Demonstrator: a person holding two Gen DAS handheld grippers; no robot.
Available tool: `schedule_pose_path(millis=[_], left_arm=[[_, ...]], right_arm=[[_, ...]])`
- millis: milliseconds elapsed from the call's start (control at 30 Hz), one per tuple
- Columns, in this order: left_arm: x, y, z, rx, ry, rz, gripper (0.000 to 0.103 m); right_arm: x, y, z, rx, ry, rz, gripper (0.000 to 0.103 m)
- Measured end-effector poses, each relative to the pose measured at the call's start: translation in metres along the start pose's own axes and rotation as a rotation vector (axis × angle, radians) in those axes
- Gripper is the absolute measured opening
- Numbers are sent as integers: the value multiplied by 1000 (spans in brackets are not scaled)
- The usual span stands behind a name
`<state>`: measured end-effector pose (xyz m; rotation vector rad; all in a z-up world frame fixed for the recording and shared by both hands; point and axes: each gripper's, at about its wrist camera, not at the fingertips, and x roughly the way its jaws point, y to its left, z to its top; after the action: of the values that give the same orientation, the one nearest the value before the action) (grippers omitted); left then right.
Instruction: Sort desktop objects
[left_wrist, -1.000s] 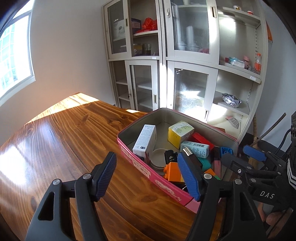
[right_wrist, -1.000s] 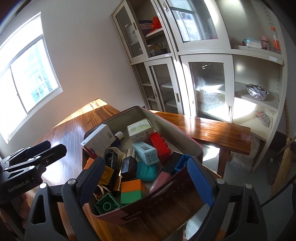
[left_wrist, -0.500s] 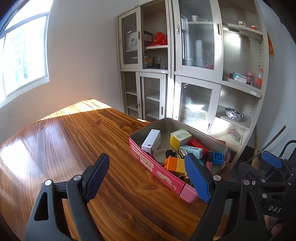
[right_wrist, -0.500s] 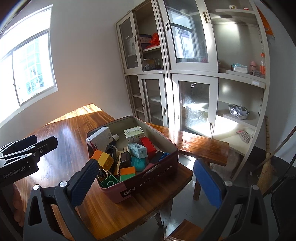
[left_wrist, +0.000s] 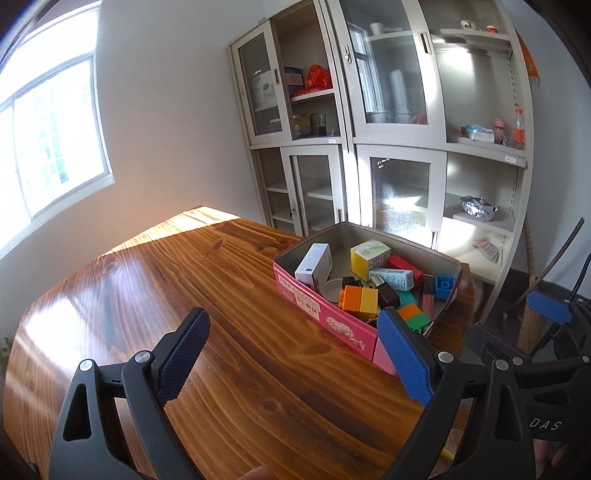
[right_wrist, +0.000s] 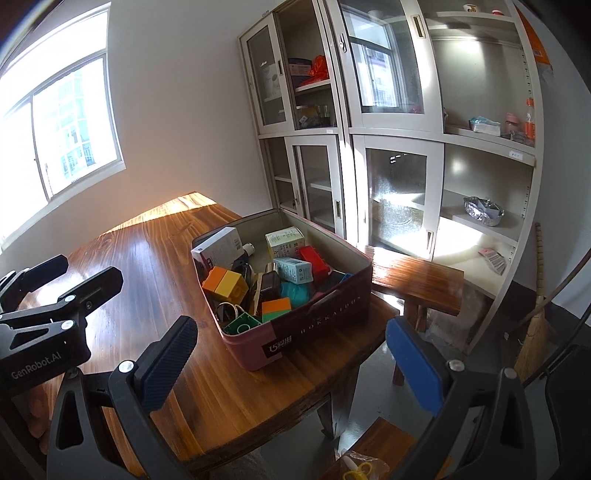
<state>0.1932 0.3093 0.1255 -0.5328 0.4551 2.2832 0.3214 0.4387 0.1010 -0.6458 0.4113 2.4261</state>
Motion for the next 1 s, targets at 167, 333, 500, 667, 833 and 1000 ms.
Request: schedule_pose_path(millis=[167,333,500,667,833,1000], left_arm=[[8,-5,-6,-6,56,-35,95],[14,-10,-9,-2,83,-59,95],[22,-11,-8,-9,109,-82,95],[27,-15,-6,3,118,-103,95],[33,-23,-4,23,123,-131,95],[38,-30,-3,41,126,-145,95]], right_arm=[[3,-6,-4,21,17,0,103],[8,-14,-7,37,34,-10,103],[14,-22,-15,29,57,-63,103],[23,-41,-21,70,89,-90,103],[28,-49,-23,91,102,-95,103],[35,-50,-25,90,117,-90,103]])
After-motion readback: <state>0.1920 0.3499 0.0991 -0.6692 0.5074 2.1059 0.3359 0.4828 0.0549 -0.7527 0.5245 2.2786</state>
